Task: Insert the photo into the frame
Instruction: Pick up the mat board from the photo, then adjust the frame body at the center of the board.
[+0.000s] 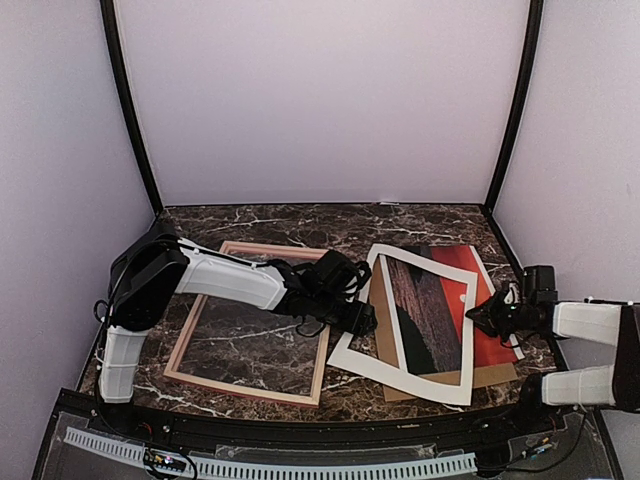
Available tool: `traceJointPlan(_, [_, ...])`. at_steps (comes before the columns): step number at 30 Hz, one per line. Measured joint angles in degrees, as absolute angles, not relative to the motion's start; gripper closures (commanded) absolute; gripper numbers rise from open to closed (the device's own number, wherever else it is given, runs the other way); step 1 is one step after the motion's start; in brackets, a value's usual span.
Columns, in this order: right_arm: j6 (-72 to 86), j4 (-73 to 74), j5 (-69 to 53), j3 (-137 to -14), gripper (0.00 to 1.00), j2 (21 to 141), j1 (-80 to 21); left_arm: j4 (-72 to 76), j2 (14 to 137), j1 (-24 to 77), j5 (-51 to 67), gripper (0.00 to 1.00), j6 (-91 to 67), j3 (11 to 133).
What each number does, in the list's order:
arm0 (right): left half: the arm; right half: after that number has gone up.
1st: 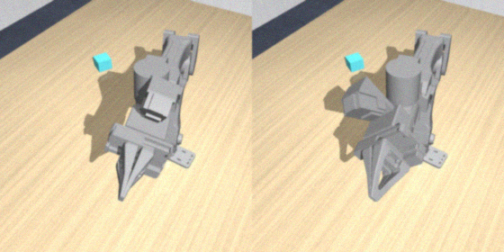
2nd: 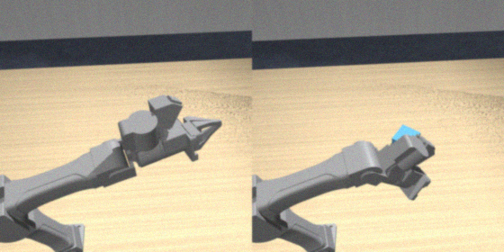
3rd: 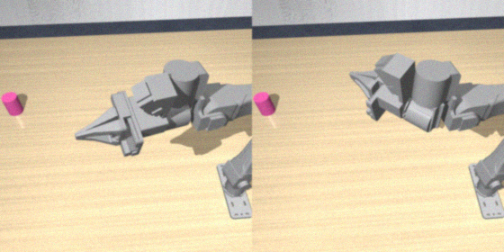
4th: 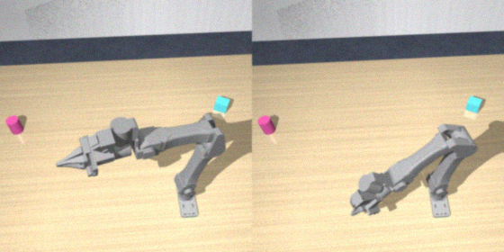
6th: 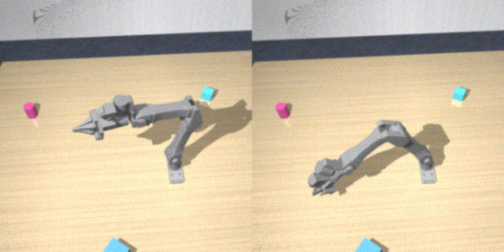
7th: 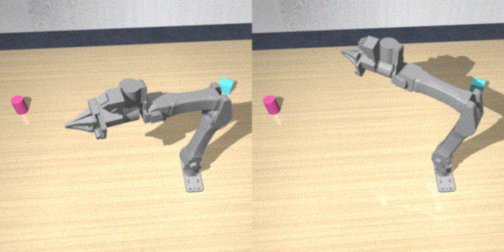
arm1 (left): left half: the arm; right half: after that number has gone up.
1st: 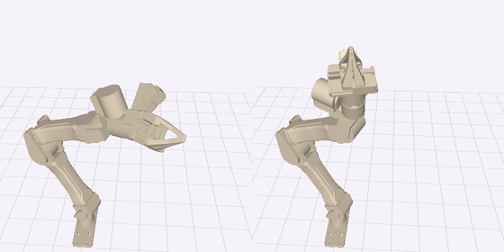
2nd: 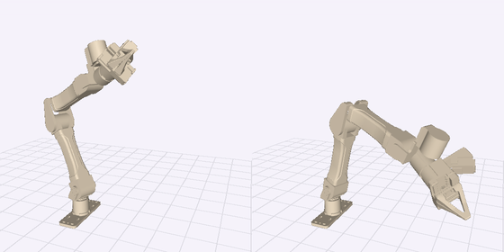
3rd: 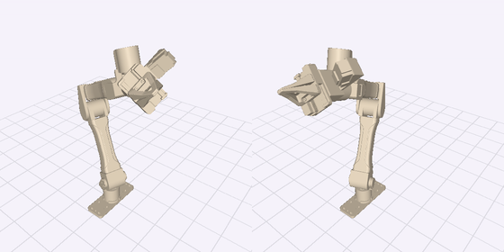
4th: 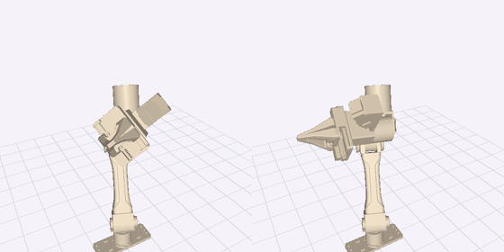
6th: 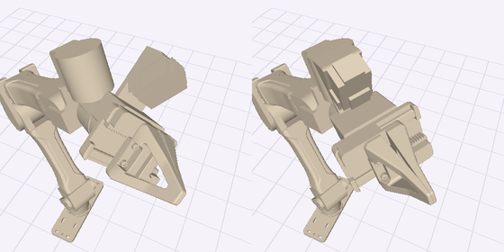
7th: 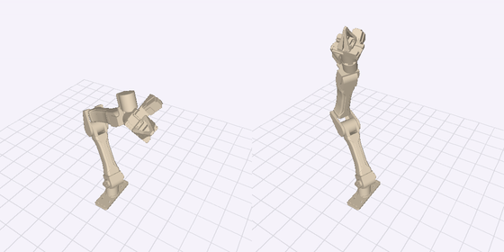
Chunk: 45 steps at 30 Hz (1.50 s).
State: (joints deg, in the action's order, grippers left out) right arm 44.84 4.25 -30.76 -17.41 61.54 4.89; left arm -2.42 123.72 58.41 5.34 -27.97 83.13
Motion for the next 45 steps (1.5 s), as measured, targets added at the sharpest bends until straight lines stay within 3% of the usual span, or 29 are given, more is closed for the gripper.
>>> traceJointPlan(10, [41.93,2.55,-28.47,-17.98,0.79,68.16,4.89,-2.42,123.7,58.41,5.34,0.28,-27.94,83.09])
traceJointPlan(18, [37.65,2.74,-30.96,-19.2,1.0,68.88,4.89,-2.42,123.7,58.41,5.37,0.28,-27.92,83.09])
traceJointPlan(27, [33.01,13.21,-31.75,-30.02,1.0,58.46,4.89,-3.16,121.34,58.41,6.02,0.17,-27.16,81.12])
traceJointPlan(32, [31.7,20.05,-32.75,-40.86,1.0,54.3,4.89,-3.86,114.45,58.41,4.97,0.08,-25.47,77.87])
traceJointPlan(38, [32.16,25.23,-35.92,-51.79,1.0,53.39,2.87,-6.59,98.56,57.3,-1.8,0.05,-21.96,74.26])
traceJointPlan(45, [34.41,26.63,-38.39,-61.23,1.0,55.29,-3.46,-12.62,85.03,42.37,-7.03,0.04,-20.8,64.9])
